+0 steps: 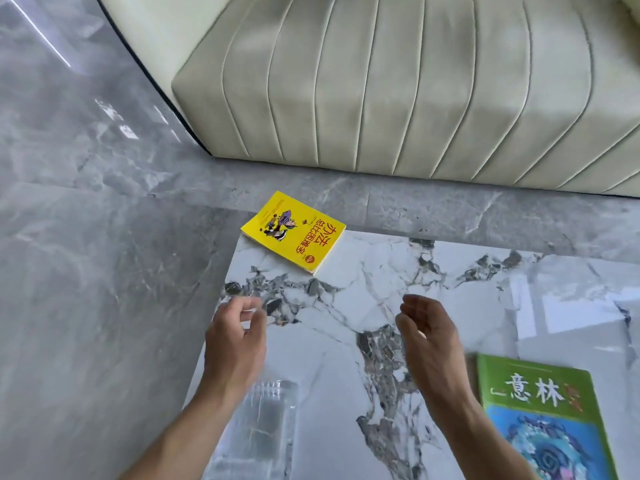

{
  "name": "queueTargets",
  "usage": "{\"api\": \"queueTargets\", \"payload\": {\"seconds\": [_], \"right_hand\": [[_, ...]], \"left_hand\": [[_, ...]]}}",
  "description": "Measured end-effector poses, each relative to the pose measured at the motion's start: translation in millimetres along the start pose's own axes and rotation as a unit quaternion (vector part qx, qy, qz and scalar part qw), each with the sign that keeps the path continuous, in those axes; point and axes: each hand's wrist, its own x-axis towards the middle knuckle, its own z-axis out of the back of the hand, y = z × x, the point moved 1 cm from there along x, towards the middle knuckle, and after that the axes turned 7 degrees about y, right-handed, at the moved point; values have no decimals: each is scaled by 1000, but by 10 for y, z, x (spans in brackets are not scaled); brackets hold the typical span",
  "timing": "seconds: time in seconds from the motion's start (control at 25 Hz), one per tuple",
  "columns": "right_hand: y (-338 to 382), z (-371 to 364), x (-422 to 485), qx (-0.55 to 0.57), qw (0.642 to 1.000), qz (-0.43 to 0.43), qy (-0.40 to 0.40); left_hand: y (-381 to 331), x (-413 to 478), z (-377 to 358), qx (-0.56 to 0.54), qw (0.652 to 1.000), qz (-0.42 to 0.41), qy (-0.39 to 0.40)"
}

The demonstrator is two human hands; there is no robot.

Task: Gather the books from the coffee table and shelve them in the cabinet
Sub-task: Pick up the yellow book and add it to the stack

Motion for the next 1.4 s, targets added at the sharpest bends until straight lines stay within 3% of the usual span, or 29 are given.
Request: {"api": "queueTargets", "payload": {"seconds": [0.28, 0.6, 0.8, 0.92, 1.08, 1.4], "right_hand": [[-167, -1188, 662, 0, 999, -15, 34], [-227, -1638, 1132, -23, 997, -40, 59], [-234, -1742, 1267, -12, 999, 24, 45], [-206, -1708, 1275, 11, 997, 40, 59], [-178, -1619, 1292, 62, 996, -1, 70], [-613, -707, 687, -5, 998, -58, -22]], "left_hand": [[610, 1035, -58, 8, 999, -24, 44], [647, 2042, -167, 59, 998, -35, 8], [500, 2392, -306, 94, 992, -5, 79], [489, 2368, -292, 101, 992, -39, 68], [527, 2161, -289, 85, 993, -64, 59], [608, 846, -693, 71, 979, -35, 187]]}}
